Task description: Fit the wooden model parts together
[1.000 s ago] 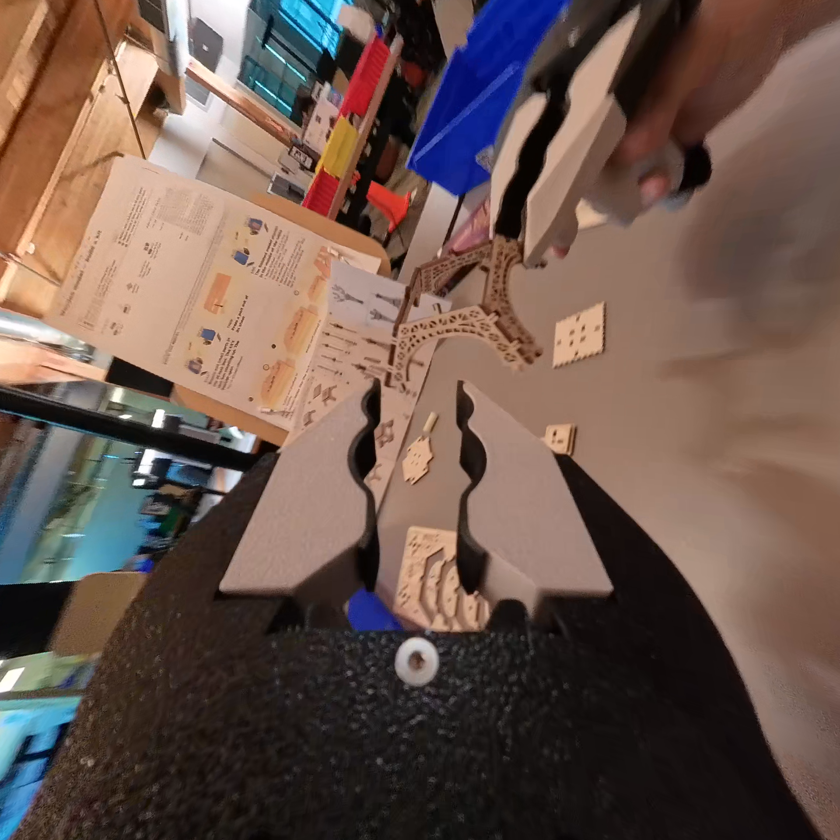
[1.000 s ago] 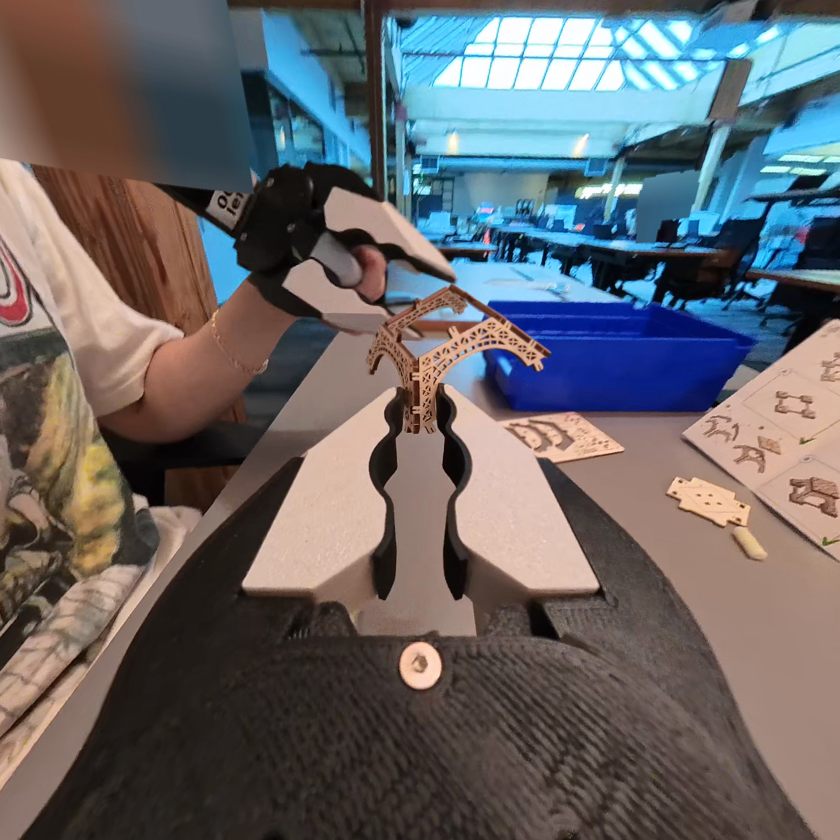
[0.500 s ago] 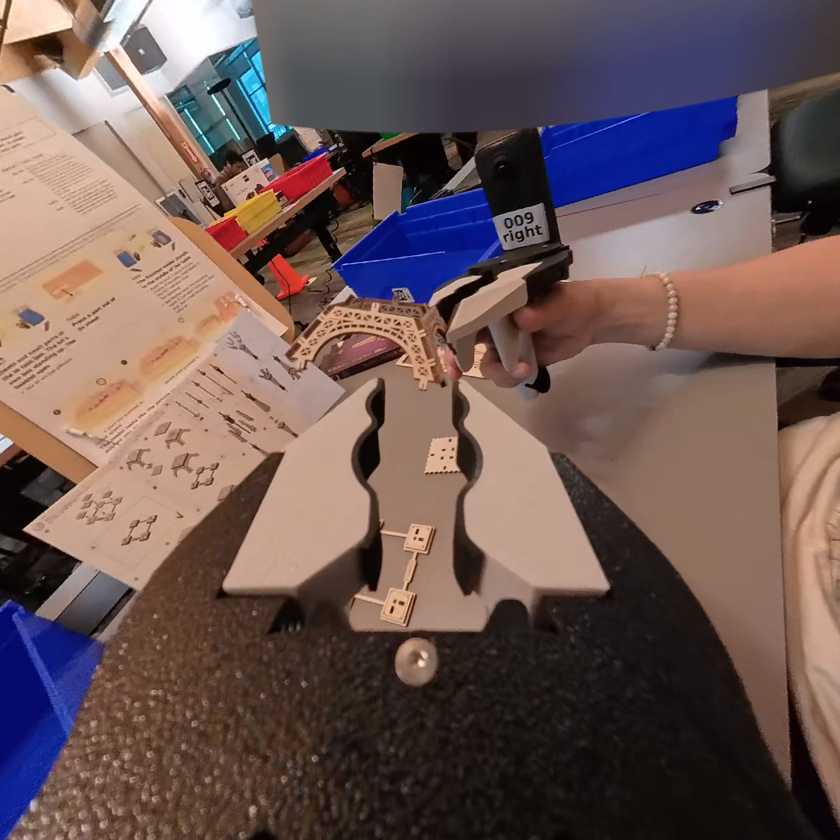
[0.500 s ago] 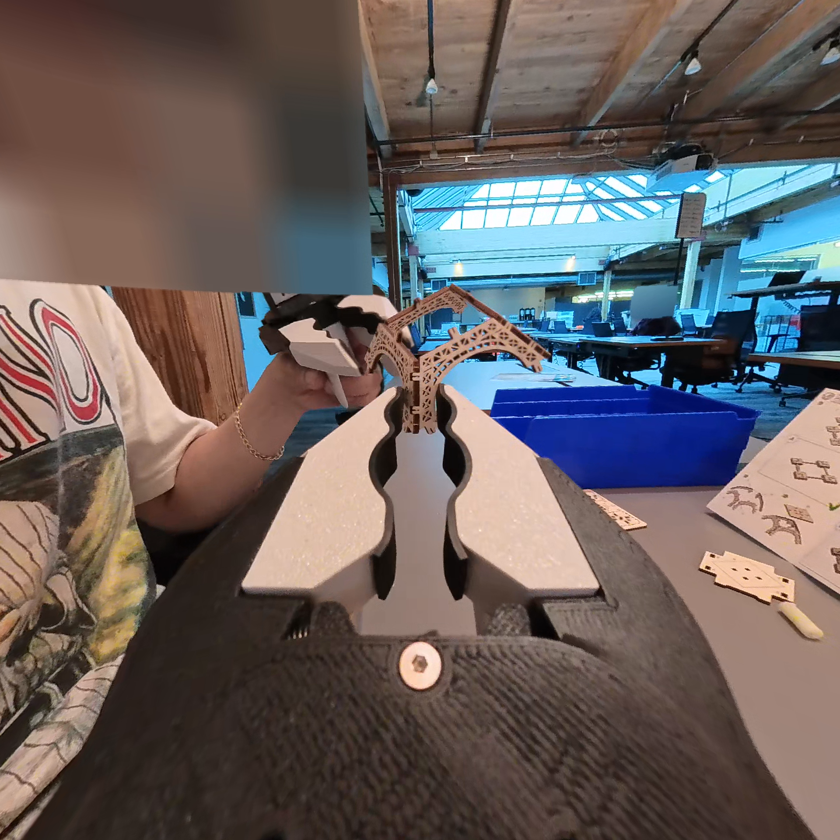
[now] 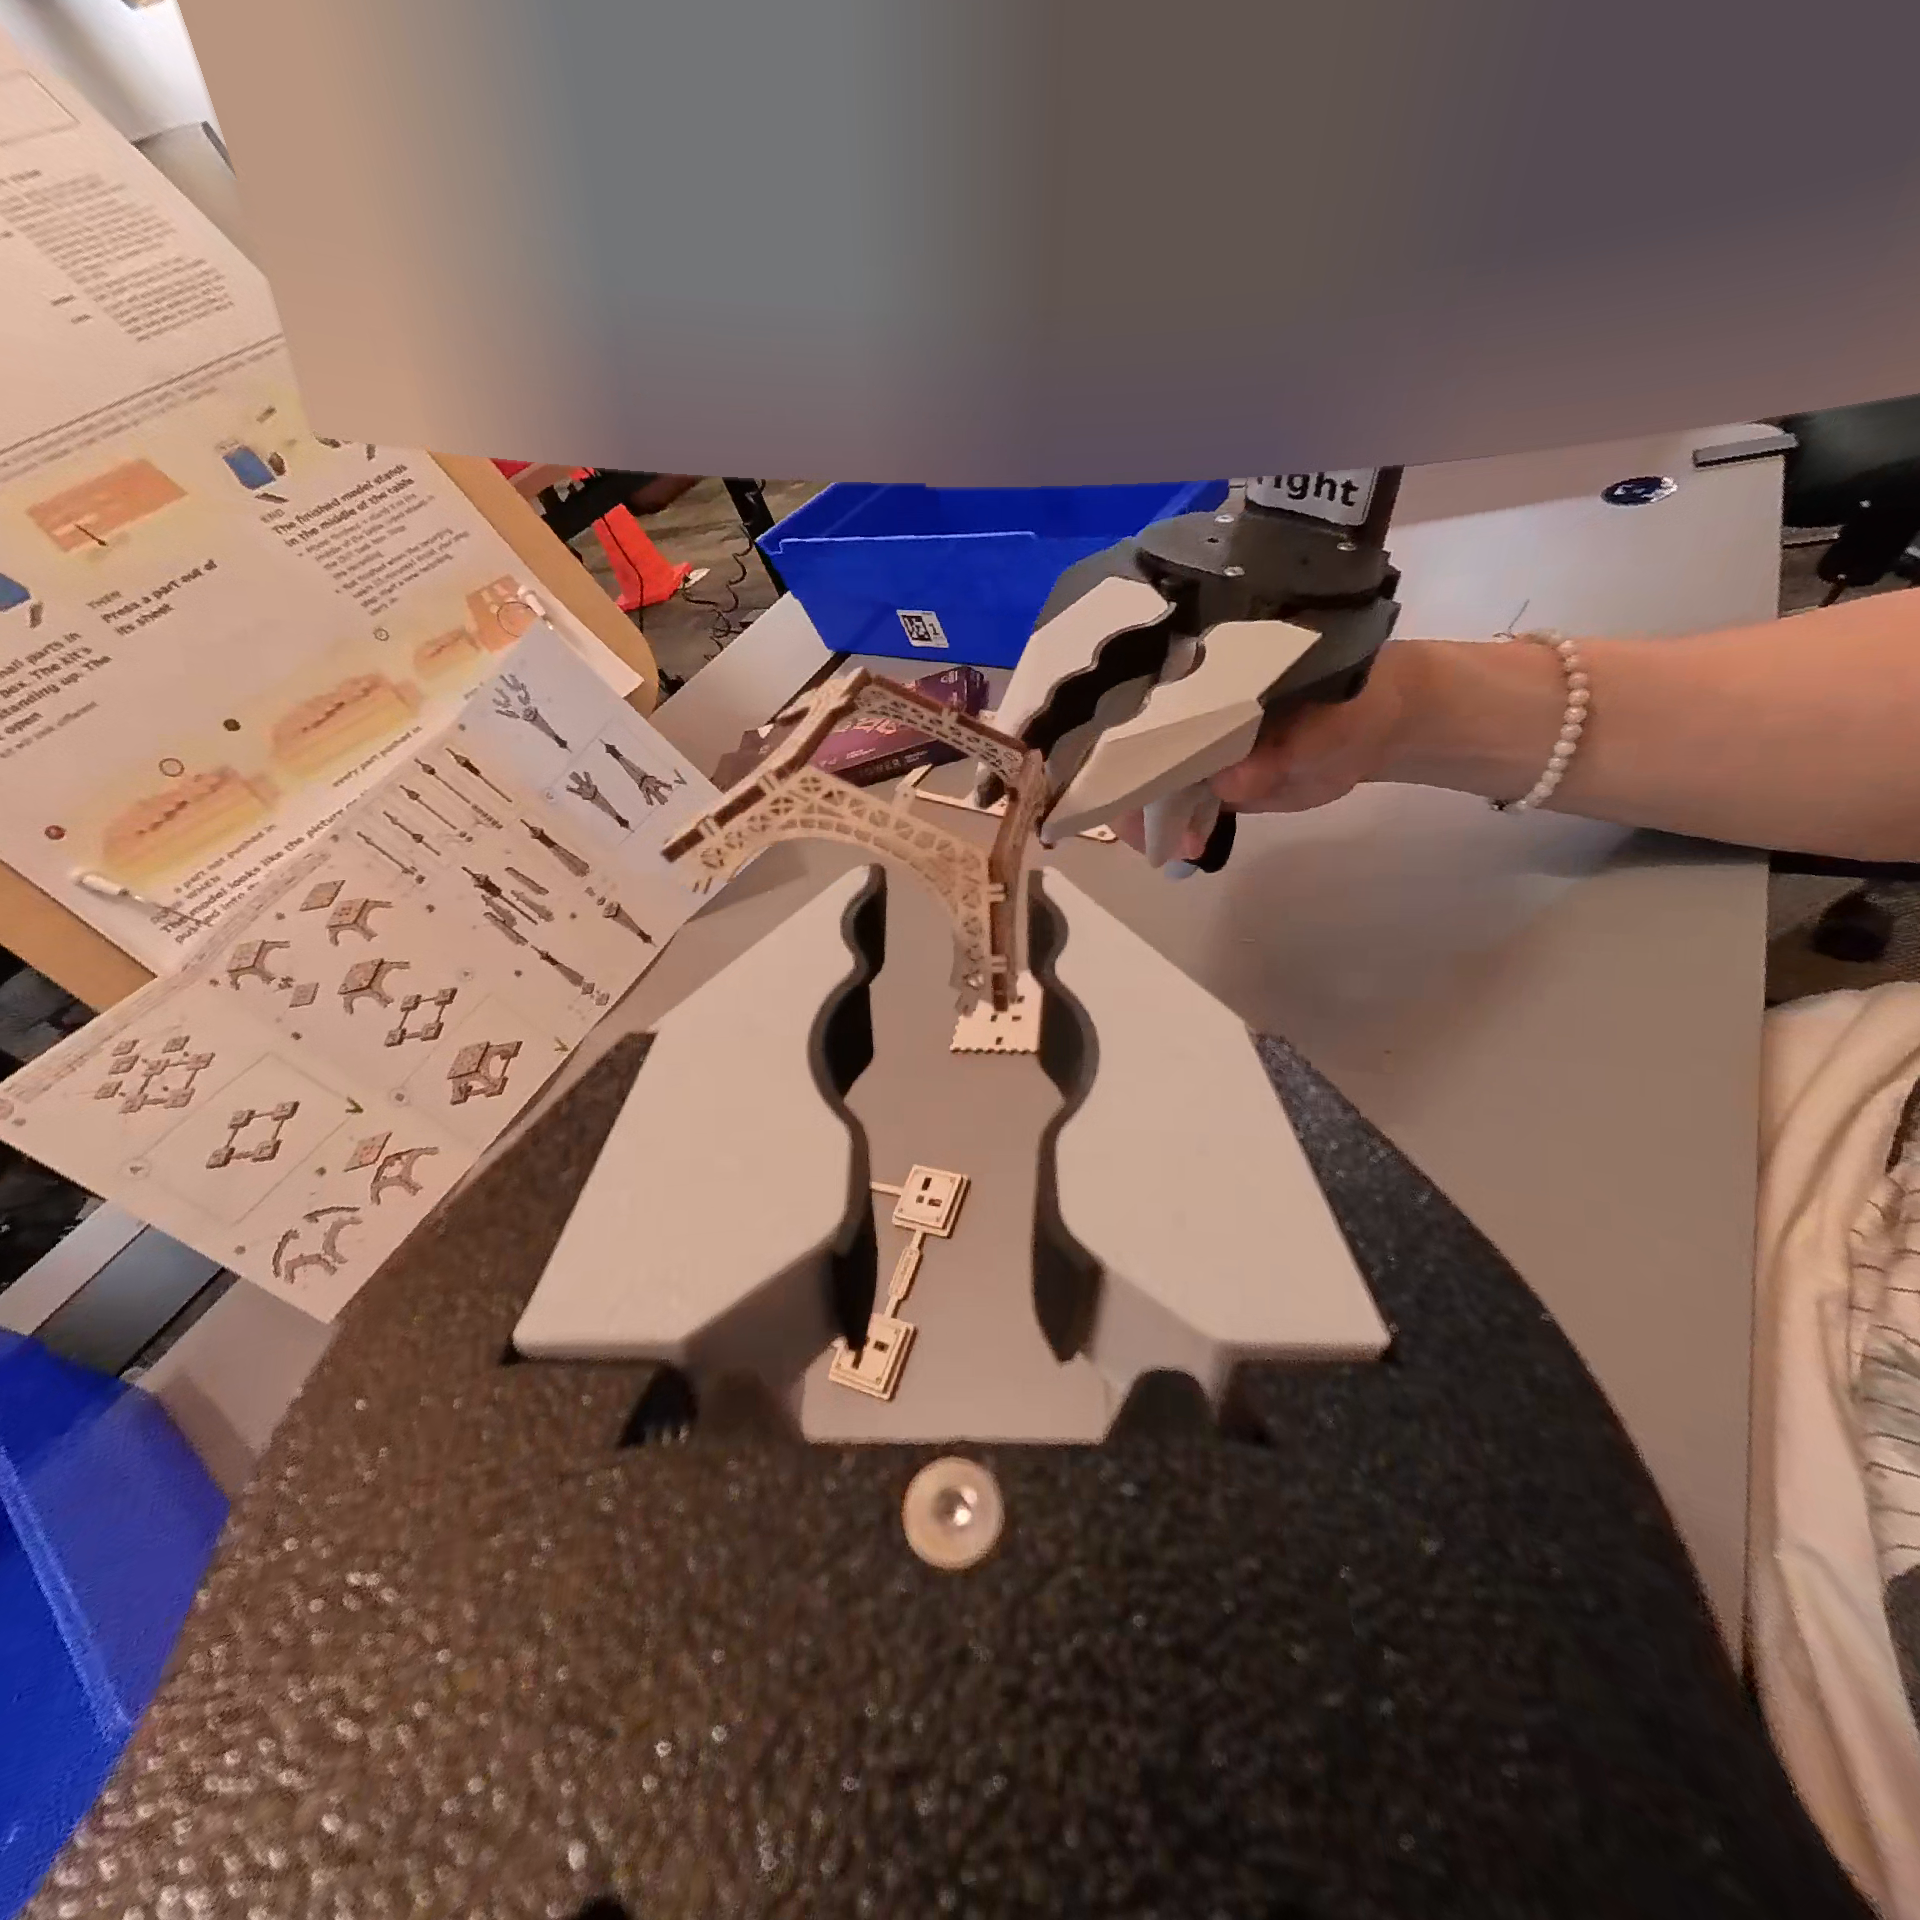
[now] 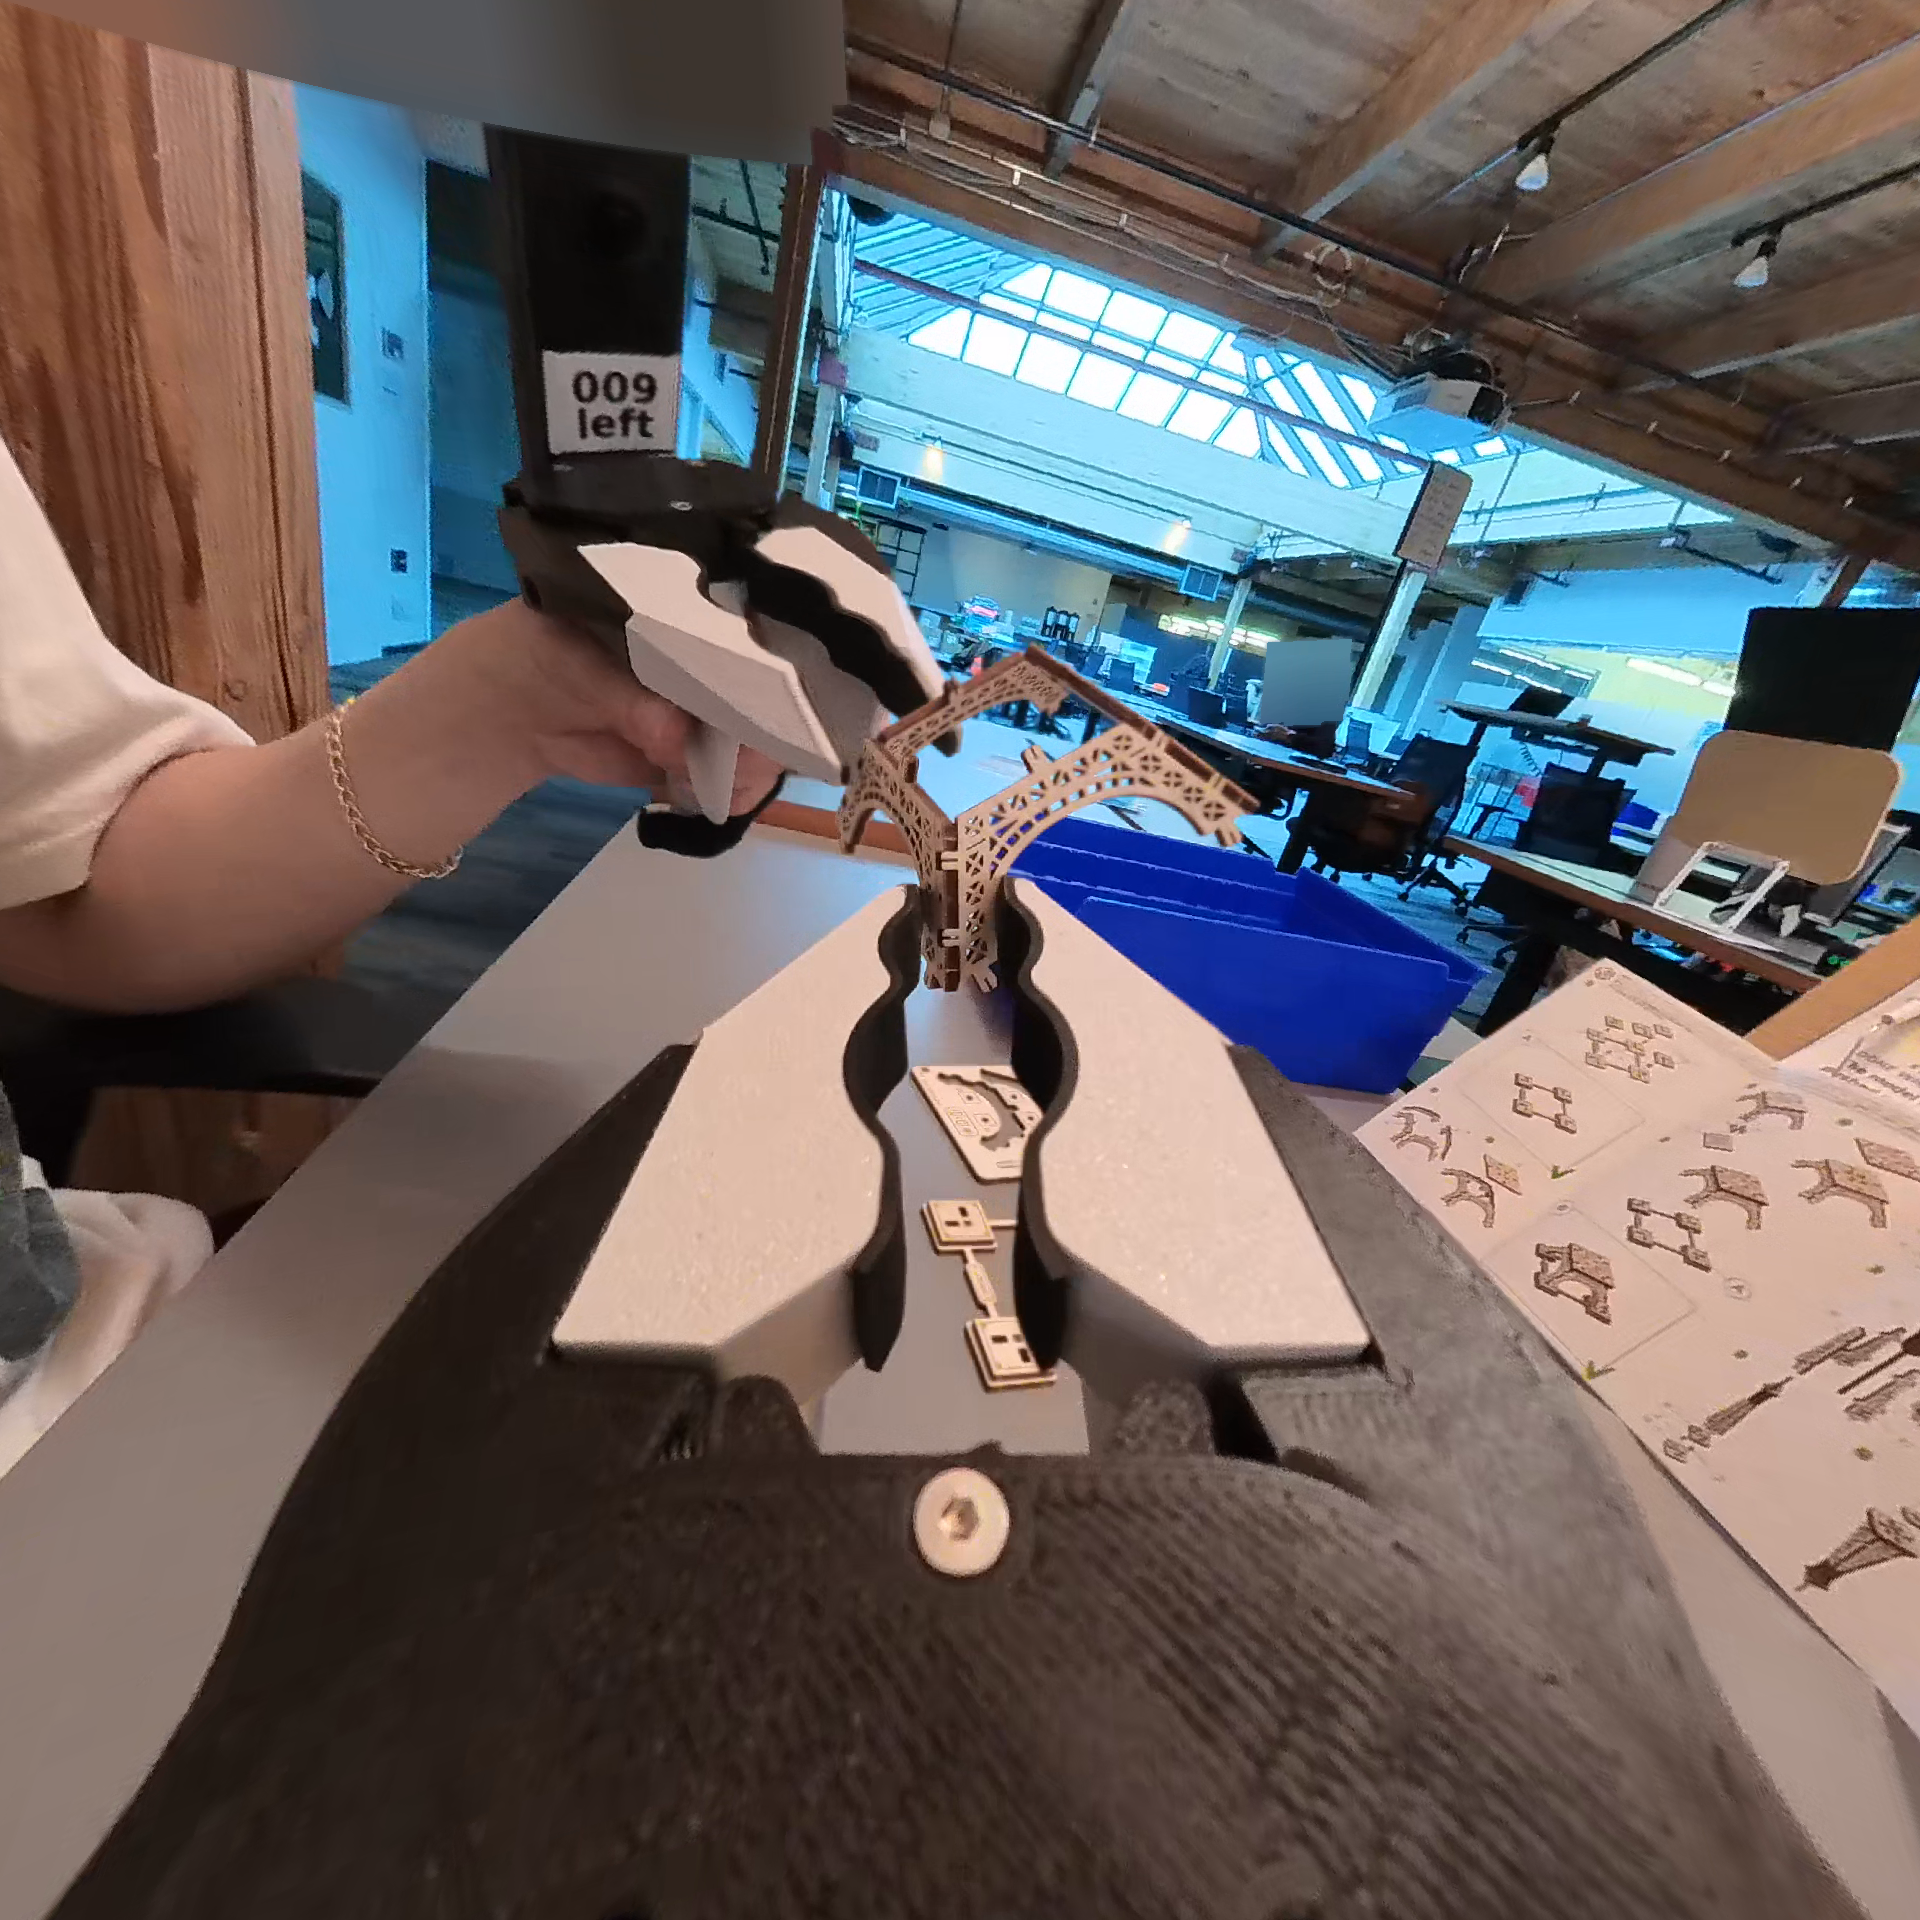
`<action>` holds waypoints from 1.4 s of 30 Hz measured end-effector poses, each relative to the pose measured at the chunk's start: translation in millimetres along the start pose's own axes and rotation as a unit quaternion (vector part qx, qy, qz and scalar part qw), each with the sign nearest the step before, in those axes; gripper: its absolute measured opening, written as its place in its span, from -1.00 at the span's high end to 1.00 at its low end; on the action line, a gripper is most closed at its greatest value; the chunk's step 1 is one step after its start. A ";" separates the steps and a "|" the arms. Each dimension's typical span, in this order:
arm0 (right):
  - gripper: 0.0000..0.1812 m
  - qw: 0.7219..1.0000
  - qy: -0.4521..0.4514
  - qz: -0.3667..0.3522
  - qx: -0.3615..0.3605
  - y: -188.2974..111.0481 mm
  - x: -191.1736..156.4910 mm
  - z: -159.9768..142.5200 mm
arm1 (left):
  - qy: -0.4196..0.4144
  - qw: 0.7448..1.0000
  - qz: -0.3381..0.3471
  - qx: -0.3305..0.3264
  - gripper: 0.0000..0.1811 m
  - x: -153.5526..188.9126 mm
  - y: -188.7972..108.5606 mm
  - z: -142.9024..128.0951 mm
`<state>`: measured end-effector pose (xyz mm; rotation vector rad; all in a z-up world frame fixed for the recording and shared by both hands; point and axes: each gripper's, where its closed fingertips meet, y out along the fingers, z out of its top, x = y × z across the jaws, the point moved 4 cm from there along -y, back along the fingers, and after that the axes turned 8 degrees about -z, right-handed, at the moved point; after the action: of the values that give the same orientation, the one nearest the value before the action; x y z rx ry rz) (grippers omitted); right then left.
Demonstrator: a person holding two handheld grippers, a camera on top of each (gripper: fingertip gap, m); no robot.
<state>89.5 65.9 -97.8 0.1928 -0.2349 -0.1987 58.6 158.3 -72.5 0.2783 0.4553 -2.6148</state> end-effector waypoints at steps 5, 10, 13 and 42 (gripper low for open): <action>0.87 1.000 -0.015 -0.003 -0.011 1.0 -1.1 -2.7 | 0.005 1.000 0.006 -0.012 0.78 -0.8 1.3 -2.9; 0.87 1.000 -0.013 -0.010 -0.009 -0.2 1.7 -1.6 | 0.001 1.000 0.001 -0.010 0.86 -0.8 3.0 -3.9; 0.87 1.000 -0.021 -0.013 -0.014 -0.3 1.9 -2.8 | -0.011 1.000 -0.006 -0.011 0.87 -1.7 3.4 -6.0; 0.49 0.987 -0.075 -0.051 -0.131 -6.0 10.8 -34.5 | -0.292 0.945 -0.133 0.059 0.91 -18.7 30.1 -58.7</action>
<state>107.4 63.6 -129.7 -0.0723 -0.3454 -0.3429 96.1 162.2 -129.7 -0.5515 0.1325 -2.8103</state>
